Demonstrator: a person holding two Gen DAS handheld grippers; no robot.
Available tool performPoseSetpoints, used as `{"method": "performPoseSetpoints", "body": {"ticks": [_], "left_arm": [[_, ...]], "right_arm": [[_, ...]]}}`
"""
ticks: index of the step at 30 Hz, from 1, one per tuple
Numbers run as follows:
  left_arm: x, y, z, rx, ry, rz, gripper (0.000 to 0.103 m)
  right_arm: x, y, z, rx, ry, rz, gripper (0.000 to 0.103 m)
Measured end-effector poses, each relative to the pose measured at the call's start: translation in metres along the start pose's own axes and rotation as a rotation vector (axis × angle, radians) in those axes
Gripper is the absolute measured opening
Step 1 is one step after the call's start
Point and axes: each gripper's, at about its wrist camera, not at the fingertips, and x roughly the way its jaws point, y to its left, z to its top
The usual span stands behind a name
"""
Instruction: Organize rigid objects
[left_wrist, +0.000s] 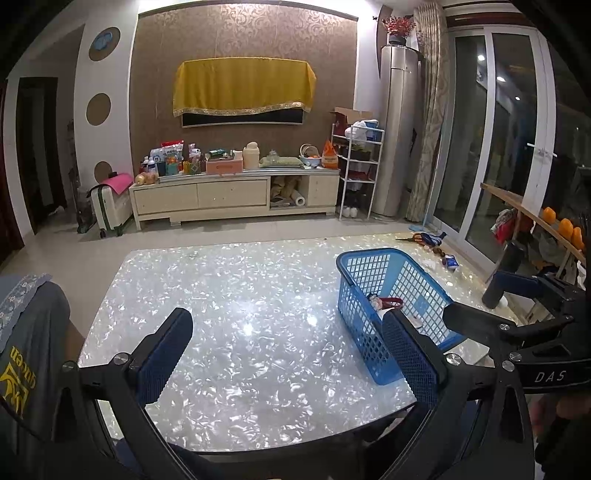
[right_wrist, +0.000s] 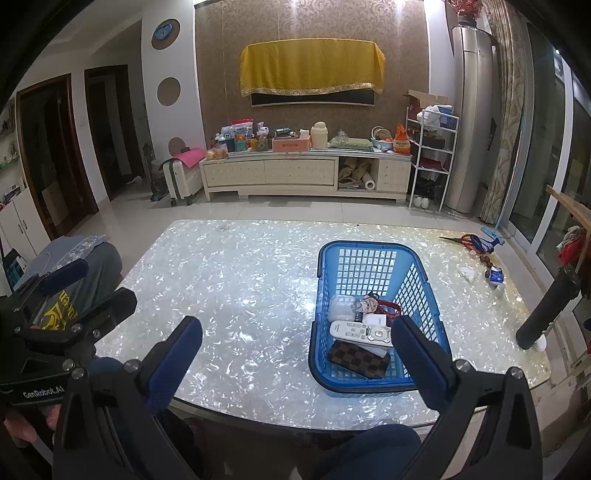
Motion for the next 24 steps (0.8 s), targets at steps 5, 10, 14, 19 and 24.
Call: {"method": "performPoseSetpoints", "body": {"ticks": [5, 10, 14, 19, 24], "left_arm": [[-0.004, -0.001, 0.0, -0.002, 0.0, -0.003, 0.103], [-0.004, 0.0, 0.0, -0.003, 0.0, -0.005, 0.103], [-0.008, -0.001, 0.001, -0.007, -0.006, -0.032, 0.103], [-0.014, -0.007, 0.003, 0.015, -0.025, -0.043, 0.103], [-0.01, -0.002, 0.005, -0.005, -0.011, -0.027, 0.103]], "right_arm": [[-0.001, 0.0, 0.0, -0.001, 0.0, -0.003, 0.103], [-0.001, -0.001, 0.001, 0.001, -0.002, -0.002, 0.103], [-0.002, 0.0, 0.002, -0.001, -0.006, -0.008, 0.103], [-0.001, 0.002, 0.0, -0.012, 0.002, -0.03, 0.103], [-0.004, -0.002, -0.001, 0.006, 0.003, -0.018, 0.103]]}}
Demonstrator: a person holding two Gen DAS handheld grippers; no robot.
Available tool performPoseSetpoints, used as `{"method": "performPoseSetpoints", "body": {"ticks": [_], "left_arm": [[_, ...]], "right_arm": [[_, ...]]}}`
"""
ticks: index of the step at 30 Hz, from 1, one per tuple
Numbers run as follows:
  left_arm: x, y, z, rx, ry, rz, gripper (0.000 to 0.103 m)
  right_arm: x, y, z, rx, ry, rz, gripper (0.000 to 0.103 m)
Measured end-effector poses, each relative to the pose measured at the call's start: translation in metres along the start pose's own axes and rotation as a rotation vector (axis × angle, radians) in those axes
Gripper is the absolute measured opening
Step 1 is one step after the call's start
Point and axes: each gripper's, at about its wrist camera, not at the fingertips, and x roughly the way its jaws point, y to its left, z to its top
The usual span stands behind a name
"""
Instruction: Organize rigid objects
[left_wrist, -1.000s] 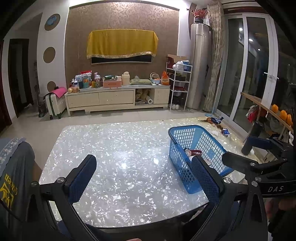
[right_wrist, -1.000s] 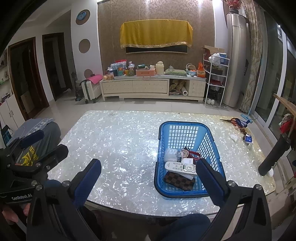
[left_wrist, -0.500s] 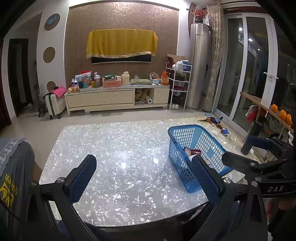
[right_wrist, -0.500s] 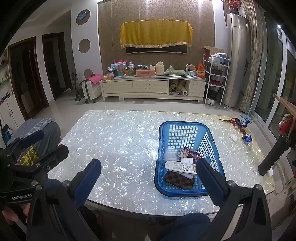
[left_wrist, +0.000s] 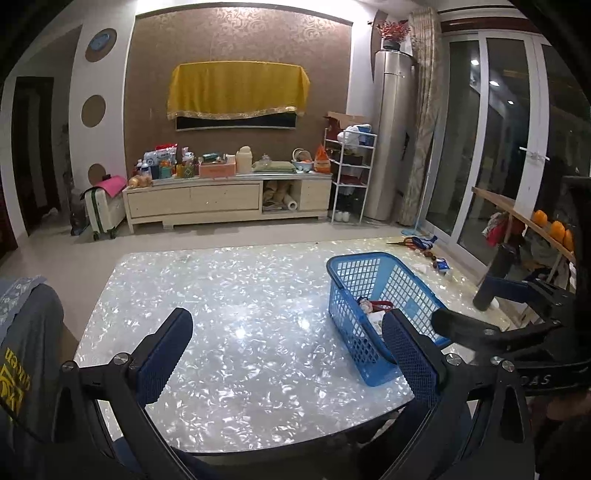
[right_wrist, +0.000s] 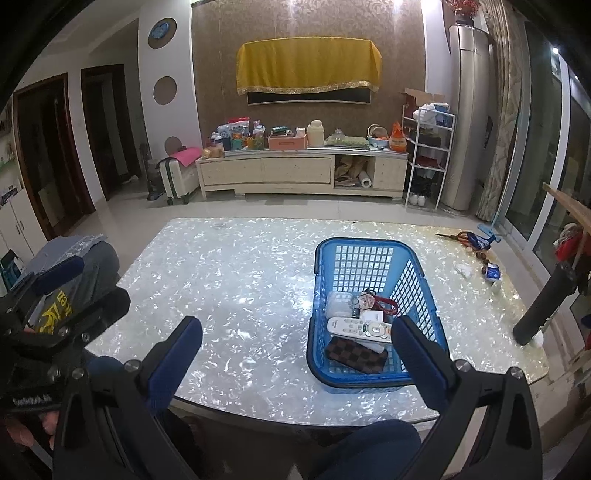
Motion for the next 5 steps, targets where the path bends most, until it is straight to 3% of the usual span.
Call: {"method": "performPoseSetpoints", "body": {"ticks": [5], "left_arm": [[-0.0002, 0.001, -0.0001, -0.001, -0.01, 0.015, 0.103]], "right_arm": [[-0.0031, 0.0028, 0.0014, -0.004, -0.007, 0.006, 0.103]]}}
